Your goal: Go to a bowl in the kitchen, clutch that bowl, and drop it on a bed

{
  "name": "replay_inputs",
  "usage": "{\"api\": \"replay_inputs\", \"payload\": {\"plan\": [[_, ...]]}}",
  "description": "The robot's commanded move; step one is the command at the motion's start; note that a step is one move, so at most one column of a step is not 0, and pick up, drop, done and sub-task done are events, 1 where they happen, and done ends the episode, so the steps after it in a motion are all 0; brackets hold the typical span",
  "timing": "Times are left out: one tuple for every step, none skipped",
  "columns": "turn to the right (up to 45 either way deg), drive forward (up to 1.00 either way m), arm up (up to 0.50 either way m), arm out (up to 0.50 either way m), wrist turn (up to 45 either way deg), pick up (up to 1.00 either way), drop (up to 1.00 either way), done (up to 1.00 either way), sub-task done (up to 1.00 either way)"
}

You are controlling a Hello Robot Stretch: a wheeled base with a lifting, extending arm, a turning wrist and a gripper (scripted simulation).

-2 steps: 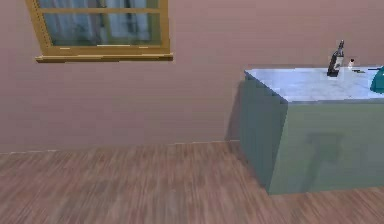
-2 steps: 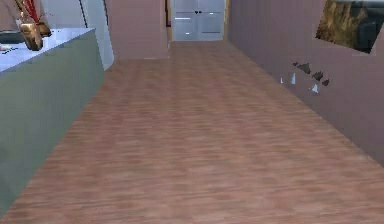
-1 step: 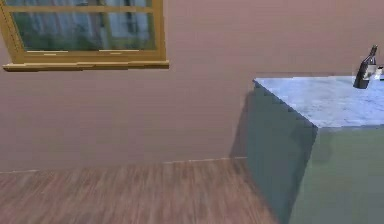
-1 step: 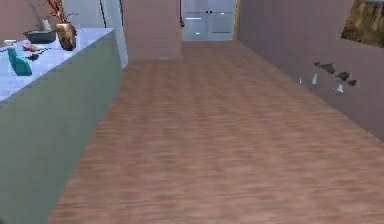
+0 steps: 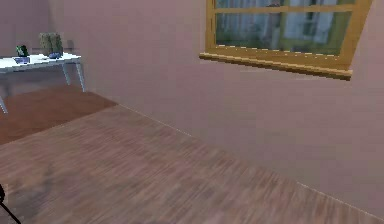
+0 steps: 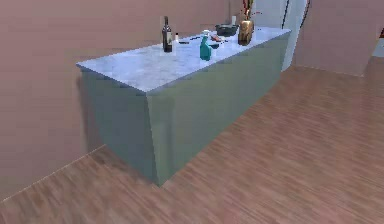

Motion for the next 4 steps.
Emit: {"api": "replay_inputs", "payload": {"plan": [[-15.0,0.00,0.00,0.00,0.0,0.00,0.00,0.00,0.00],[0.0,0.70,0.00,0.00,0.0,0.00,0.00,0.00,0.00],[-45.0,0.00,0.00,0.00,0.0,0.00,0.00,0.00,0.00],[-9.0,0.00,0.00,0.00,0.0,0.00,0.00,0.00,0.00]]}}
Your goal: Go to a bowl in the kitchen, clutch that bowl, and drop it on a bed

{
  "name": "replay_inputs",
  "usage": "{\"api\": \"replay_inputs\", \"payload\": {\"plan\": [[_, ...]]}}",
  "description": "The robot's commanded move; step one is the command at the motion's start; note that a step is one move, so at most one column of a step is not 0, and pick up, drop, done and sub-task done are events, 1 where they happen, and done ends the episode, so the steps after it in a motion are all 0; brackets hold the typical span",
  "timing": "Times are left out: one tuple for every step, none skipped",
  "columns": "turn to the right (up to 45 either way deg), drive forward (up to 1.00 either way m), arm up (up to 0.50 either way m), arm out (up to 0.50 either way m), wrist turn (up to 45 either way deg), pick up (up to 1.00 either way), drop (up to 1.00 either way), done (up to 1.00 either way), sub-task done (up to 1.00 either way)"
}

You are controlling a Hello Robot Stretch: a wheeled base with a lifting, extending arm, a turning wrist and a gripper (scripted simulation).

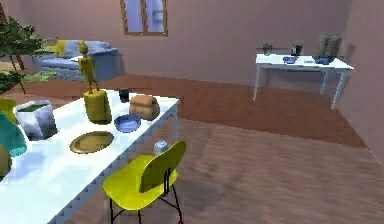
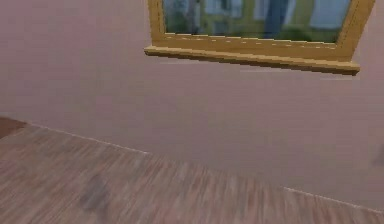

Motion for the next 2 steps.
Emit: {"api": "replay_inputs", "payload": {"plan": [[0.0,0.55,0.00,0.00,0.0,0.00,0.00,0.00,0.00],[-45.0,0.00,0.00,0.00,0.0,0.00,0.00,0.00,0.00]]}}
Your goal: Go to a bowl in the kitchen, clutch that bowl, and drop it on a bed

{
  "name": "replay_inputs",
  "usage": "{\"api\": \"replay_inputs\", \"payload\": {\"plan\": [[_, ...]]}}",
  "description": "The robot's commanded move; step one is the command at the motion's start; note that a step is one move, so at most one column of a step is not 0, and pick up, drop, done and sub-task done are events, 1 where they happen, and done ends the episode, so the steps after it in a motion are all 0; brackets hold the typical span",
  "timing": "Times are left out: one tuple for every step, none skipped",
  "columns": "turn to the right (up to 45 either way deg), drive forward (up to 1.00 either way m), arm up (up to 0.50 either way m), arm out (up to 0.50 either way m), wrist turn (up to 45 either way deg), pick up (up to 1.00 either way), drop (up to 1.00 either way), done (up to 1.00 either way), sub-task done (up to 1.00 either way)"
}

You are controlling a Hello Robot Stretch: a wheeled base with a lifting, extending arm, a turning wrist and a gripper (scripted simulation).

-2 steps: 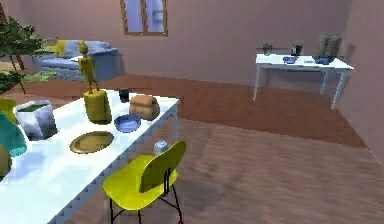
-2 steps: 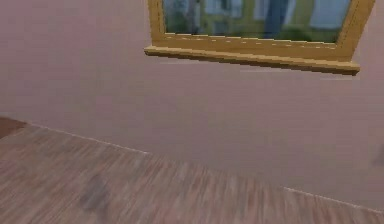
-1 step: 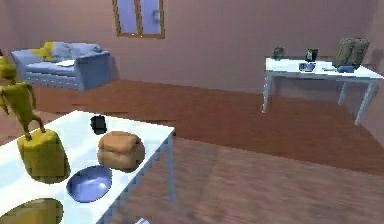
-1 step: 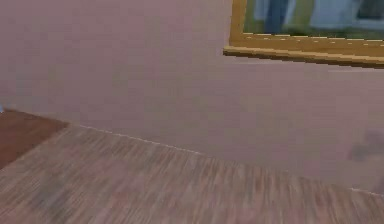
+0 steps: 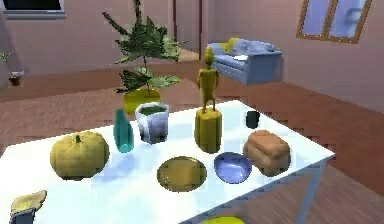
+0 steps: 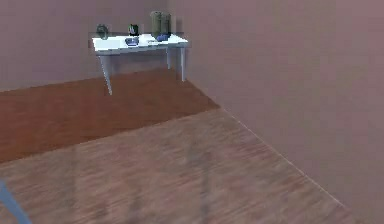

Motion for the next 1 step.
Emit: {"api": "replay_inputs", "payload": {"plan": [[-45.0,0.00,0.00,0.00,0.0,0.00,0.00,0.00,0.00]]}}
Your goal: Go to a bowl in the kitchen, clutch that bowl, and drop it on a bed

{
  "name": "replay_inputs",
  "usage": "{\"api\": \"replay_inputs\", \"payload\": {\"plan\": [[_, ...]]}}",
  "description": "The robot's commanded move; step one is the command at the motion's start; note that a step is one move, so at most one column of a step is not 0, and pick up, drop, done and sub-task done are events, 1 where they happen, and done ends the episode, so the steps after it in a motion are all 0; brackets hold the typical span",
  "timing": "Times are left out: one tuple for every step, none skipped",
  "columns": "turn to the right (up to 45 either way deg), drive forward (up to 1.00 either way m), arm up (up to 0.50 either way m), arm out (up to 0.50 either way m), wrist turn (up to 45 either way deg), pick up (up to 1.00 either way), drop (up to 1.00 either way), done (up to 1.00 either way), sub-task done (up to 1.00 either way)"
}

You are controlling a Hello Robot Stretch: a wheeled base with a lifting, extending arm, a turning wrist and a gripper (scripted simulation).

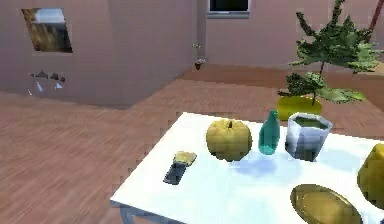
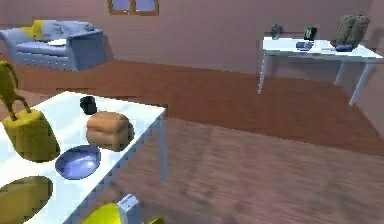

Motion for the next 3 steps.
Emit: {"api": "replay_inputs", "payload": {"plan": [[-27.0,0.00,0.00,0.00,0.0,0.00,0.00,0.00,0.00],[0.0,0.00,0.50,0.00,0.0,0.00,0.00,0.00,0.00],[0.0,0.00,0.36,0.00,0.0,0.00,0.00,0.00,0.00]]}}
